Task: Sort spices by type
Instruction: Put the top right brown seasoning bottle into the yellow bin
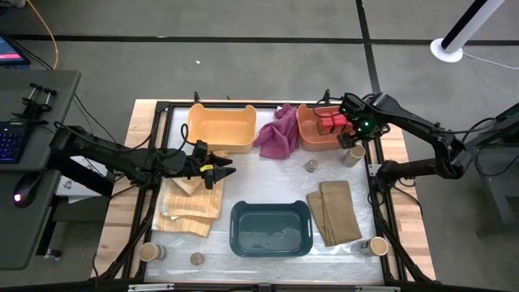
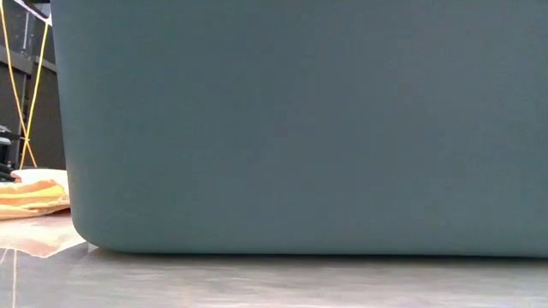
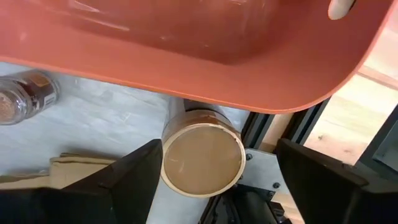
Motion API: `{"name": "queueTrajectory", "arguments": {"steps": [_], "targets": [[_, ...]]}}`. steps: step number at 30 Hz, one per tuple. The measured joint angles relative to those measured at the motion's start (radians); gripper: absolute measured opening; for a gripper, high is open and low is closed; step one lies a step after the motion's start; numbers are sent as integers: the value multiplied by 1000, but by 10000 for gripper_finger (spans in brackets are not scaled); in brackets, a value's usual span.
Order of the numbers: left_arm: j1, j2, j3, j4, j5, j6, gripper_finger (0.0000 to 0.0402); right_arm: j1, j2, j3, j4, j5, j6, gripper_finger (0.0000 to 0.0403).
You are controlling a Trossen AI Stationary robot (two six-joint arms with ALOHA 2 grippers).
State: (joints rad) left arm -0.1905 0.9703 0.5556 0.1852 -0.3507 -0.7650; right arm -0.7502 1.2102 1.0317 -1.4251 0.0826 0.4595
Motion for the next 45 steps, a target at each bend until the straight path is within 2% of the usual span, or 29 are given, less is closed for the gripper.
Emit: {"name": "queueTrajectory", "arguments": {"steps": [6,8,13,15,19,27,37,45], "targets": [[0,0,0,0,0,8,249,0,0,0,-16,0,-23,382],[0,0,0,0,0,8,249,0,0,0,-6,0,-22,395],[0,0,0,0,0,8,249,0,0,0,2,-3,-17,378],[0,0,0,0,0,8,249,0,0,0,-16,-8,30,376],[0,0,0,0,0,8,249,1,0,-9,-16,-21,5,376],[0,0,0,0,0,-19,249,-12,-33,-207,132,-153,12,376],[0,-2,0,3,0,-19,249,-13,-67,-224,244,-91,15,376],[0,-2,0,5,0,-19,249,-13,-66,-224,260,-93,130,376]]}}
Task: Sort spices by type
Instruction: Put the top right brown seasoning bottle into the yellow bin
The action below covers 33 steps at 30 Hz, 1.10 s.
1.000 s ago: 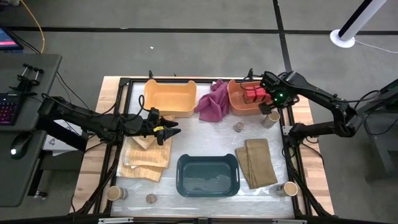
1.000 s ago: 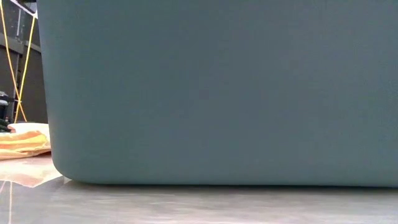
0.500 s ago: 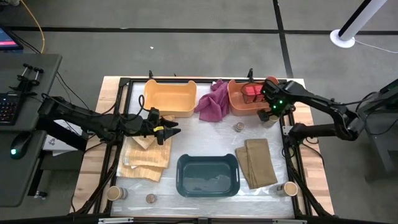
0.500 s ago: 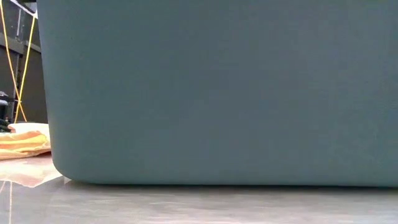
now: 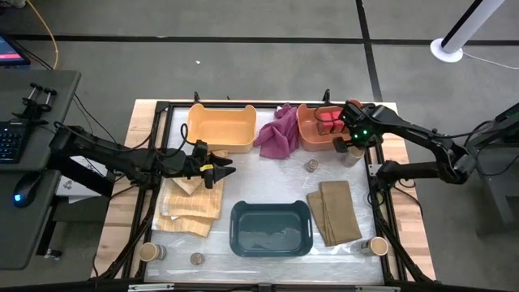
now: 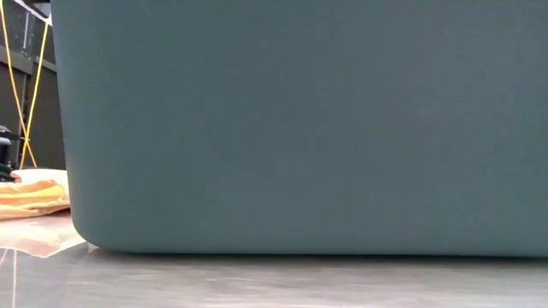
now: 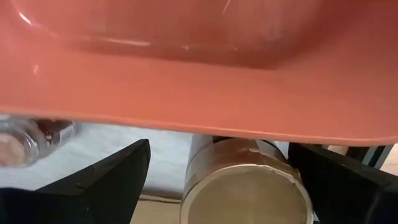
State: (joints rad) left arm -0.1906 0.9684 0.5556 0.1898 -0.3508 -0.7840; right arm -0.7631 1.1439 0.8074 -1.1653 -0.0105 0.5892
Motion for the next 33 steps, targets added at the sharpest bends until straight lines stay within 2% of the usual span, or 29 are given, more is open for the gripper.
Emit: {"name": "queueTrajectory", "arguments": {"steps": [4,10,14,20,26,29,33], "targets": [[0,0,0,0,0,0,249,0,0,1,24,0,22,376],[0,0,0,1,0,1,249,0,0,1,-27,-28,-43,376],[0,0,0,1,0,1,249,0,0,1,-70,30,-38,376],[0,0,0,7,0,1,249,0,0,1,-67,42,-13,376],[0,0,0,108,-1,60,249,0,1,1,-61,30,-19,373],[1,0,0,185,-19,115,249,0,1,1,-81,27,-12,353],[16,0,3,281,-37,200,249,0,1,1,-113,24,-13,294]]}}
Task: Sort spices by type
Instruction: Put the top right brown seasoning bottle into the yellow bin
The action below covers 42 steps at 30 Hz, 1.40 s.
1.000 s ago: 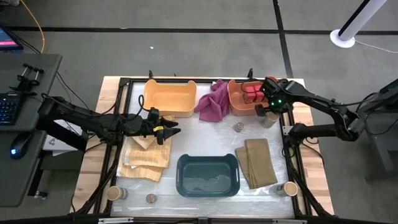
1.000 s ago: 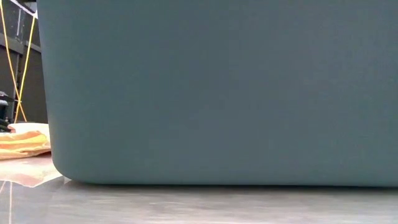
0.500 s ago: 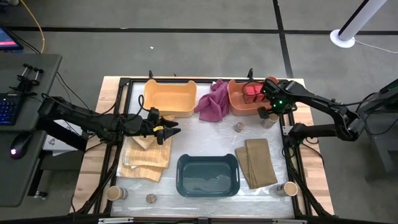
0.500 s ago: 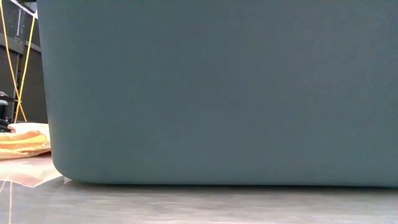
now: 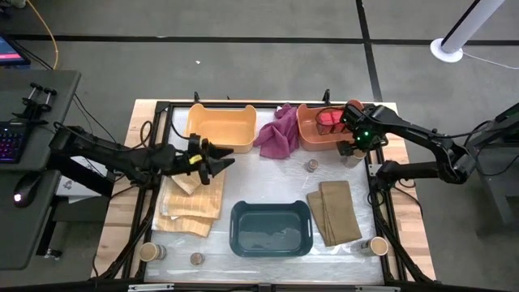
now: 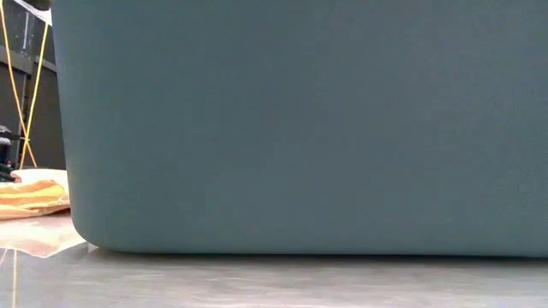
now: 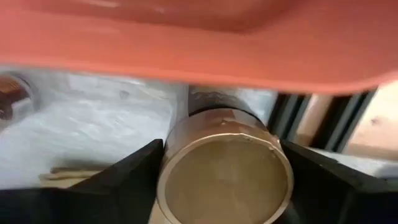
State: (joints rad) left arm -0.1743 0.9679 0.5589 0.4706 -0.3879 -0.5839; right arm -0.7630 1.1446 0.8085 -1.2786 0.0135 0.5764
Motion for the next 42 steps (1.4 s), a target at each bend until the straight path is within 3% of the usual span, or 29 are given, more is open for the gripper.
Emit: {"name": "queueTrajectory", "arguments": {"steps": [2,11,19,24,28,32,42], "targets": [[15,0,21,8,-2,38,249,5,0,0,-15,-4,1,271],[65,-40,191,-27,27,292,249,112,-18,11,-45,-48,32,272],[65,-172,325,-388,25,431,249,360,-127,203,52,-120,246,272],[65,-303,302,-586,-44,427,249,541,-118,357,342,-18,382,272],[65,-404,232,-674,-88,370,249,622,5,451,563,81,370,272],[65,-502,140,-676,-88,292,249,636,223,575,663,89,309,272],[53,-616,49,-691,-62,190,249,566,784,1070,621,118,116,272]]}}
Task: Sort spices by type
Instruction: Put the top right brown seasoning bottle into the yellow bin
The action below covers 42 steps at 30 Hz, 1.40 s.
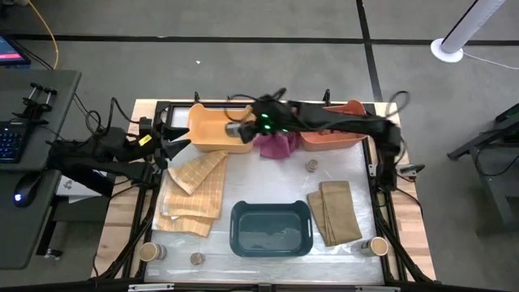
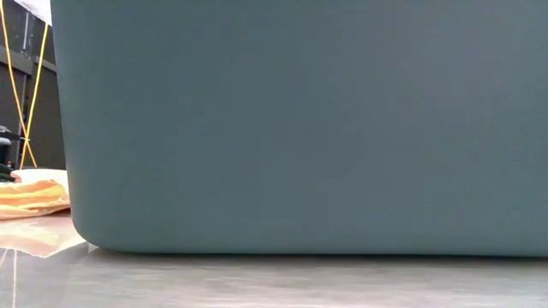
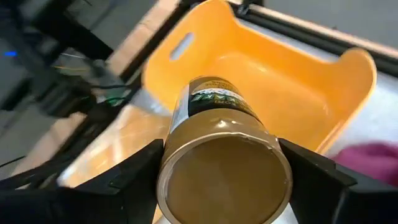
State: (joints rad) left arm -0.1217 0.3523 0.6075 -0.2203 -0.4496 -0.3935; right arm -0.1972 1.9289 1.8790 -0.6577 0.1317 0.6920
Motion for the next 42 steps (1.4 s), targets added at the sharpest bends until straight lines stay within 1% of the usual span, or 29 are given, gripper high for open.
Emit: {"name": "queueTrajectory", "arguments": {"steps": [5,9,10,11,13,16,21,23,26,33,35,40,42], "targets": [[0,1,0,1,0,0,249,-44,225,280,-179,44,-85,272],[0,2,0,0,-8,-15,249,-70,373,475,-338,59,-146,272],[0,2,0,0,-11,-15,249,-74,392,481,-343,58,-159,272],[0,3,0,-1,-20,-14,249,-78,391,447,-318,51,-167,272],[0,5,0,-5,-45,-16,249,-84,392,402,-324,46,-170,272],[0,10,0,-17,-83,-22,249,-93,393,368,-337,51,-177,272],[1,29,0,-26,-148,-23,249,-98,393,358,-368,77,-250,272],[1,37,0,-25,-163,-24,249,-98,393,368,-412,89,-266,272],[1,49,0,-22,-168,-25,249,-98,392,372,-468,104,-294,272],[1,82,0,-22,-169,-55,249,-92,392,372,-570,74,-318,272],[1,92,0,-22,-169,-68,249,-90,392,372,-575,72,-317,272],[1,107,0,-20,-169,-80,249,-90,392,372,-568,6,-294,272],[1,109,0,-20,-169,-93,249,-91,392,372,-565,6,-290,284]]}}
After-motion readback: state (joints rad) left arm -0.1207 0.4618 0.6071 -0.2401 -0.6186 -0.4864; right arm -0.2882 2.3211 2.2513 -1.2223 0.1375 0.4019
